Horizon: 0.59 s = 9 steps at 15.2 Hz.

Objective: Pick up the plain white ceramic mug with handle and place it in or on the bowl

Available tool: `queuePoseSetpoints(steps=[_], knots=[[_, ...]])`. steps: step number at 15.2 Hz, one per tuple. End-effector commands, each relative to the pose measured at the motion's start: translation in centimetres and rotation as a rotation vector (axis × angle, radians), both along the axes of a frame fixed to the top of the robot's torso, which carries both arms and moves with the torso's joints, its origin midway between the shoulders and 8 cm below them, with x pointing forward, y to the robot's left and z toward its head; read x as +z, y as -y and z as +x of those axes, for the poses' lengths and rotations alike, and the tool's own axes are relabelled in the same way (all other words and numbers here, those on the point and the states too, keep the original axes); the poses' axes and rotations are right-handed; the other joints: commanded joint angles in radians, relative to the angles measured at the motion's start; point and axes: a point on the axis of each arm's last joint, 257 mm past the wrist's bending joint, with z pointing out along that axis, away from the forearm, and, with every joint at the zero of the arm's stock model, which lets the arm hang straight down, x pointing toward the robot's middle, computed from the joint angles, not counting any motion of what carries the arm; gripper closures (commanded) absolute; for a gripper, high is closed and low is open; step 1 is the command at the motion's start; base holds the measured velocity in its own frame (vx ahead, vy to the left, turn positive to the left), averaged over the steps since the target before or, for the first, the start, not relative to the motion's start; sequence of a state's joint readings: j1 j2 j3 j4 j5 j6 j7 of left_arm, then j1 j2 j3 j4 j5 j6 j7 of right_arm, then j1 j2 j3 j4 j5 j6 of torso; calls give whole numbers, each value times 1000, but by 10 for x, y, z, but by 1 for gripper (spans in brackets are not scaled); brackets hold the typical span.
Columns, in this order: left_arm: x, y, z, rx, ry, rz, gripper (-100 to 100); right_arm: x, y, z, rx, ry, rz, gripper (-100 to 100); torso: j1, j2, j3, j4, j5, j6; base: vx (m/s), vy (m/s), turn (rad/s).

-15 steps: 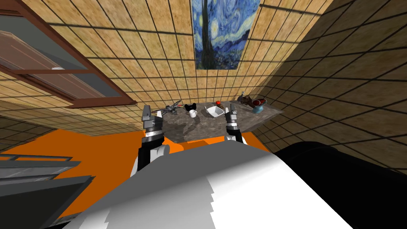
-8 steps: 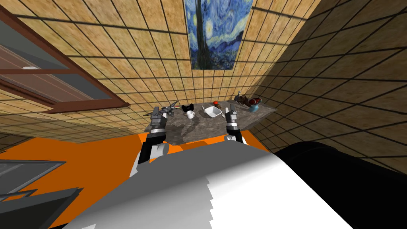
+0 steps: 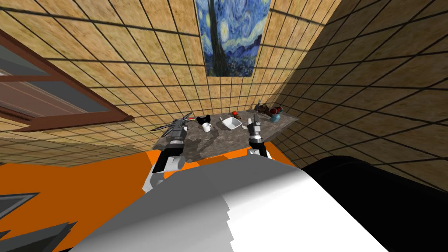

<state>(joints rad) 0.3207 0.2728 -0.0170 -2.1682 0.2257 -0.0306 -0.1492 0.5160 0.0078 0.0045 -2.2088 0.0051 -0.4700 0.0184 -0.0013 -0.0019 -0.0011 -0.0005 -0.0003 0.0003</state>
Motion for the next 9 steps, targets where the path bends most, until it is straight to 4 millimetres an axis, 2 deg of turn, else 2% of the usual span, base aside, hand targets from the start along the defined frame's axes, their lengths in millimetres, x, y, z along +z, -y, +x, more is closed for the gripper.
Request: queuePoseSetpoints(steps=[1,2,4,5,7,8,9], knots=[[-7,1,4,-4,-30,5,-100,0,0,0,0,0,0,0,0,0,0,0,0,0,16,-10,-50],[-21,0,13,-17,-77,17,-100,0,0,0,0,0,0,0,0,0,0,0,0,0,20,-17,-132],[-25,0,13,-17,-94,19,-100,0,0,0,0,0,0,0,0,0,0,0,0,0,19,-12,-91],[-39,-2,22,-29,-144,32,-100,0,0,0,0,0,0,0,0,0,0,0,0,0,19,-17,-117],[-43,-2,22,-29,-161,34,-100,0,0,0,0,0,0,0,0,0,0,0,0,0,19,-15,-100],[-57,-5,30,-40,-209,49,-100,0,0,0,0,0,0,0,0,0,0,0,0,0,22,-17,-116],[-62,-6,30,-39,-230,51,-100,0,0,0,0,0,0,0,0,0,0,0,0,0,23,-15,-136]])
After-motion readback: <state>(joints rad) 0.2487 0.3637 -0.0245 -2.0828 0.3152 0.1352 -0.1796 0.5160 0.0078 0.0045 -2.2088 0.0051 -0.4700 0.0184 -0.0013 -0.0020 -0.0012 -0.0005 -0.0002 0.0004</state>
